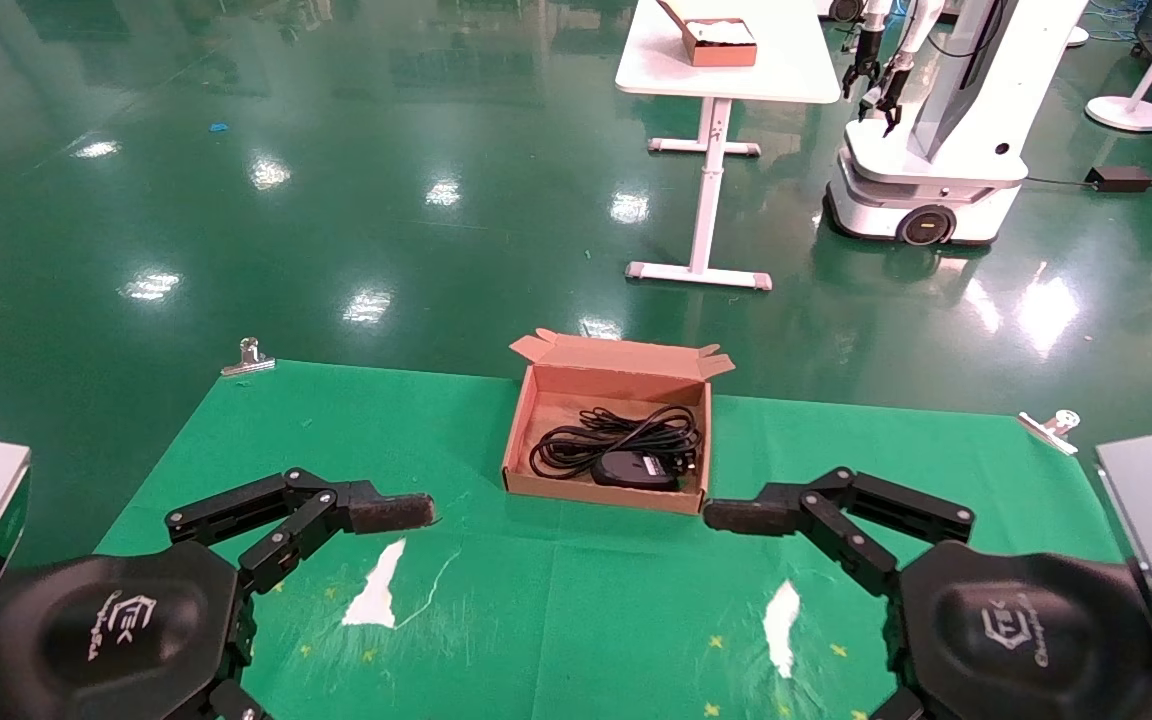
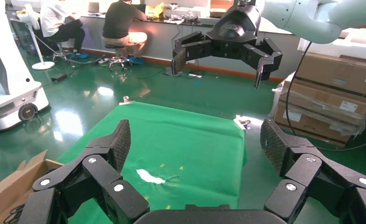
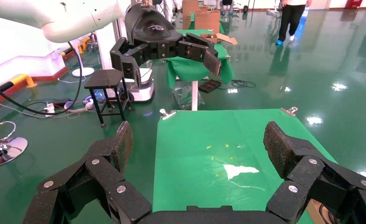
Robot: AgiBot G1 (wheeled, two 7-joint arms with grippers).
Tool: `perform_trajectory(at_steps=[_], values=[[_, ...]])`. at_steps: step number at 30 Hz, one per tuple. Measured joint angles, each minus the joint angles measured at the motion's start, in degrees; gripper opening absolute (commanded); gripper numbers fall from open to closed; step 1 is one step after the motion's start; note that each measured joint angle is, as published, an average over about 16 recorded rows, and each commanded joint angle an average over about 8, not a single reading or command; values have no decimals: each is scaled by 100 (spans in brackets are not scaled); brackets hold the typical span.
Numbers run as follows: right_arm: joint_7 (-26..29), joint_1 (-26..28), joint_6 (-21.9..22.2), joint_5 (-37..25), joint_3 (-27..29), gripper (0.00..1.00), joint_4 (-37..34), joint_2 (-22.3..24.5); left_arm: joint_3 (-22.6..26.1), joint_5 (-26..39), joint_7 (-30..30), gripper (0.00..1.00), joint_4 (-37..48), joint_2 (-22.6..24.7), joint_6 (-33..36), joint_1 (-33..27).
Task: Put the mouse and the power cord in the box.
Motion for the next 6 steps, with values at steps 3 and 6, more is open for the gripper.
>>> perform_trajectory(at_steps=[3,6], values=[[-1,1,1,-1,-1,100,-1,0,1,0,0,100,1,0,-1,-1],[-1,2,1,-1,-1,100,-2,-1,1,1,0,100,1,1,-1,-1]])
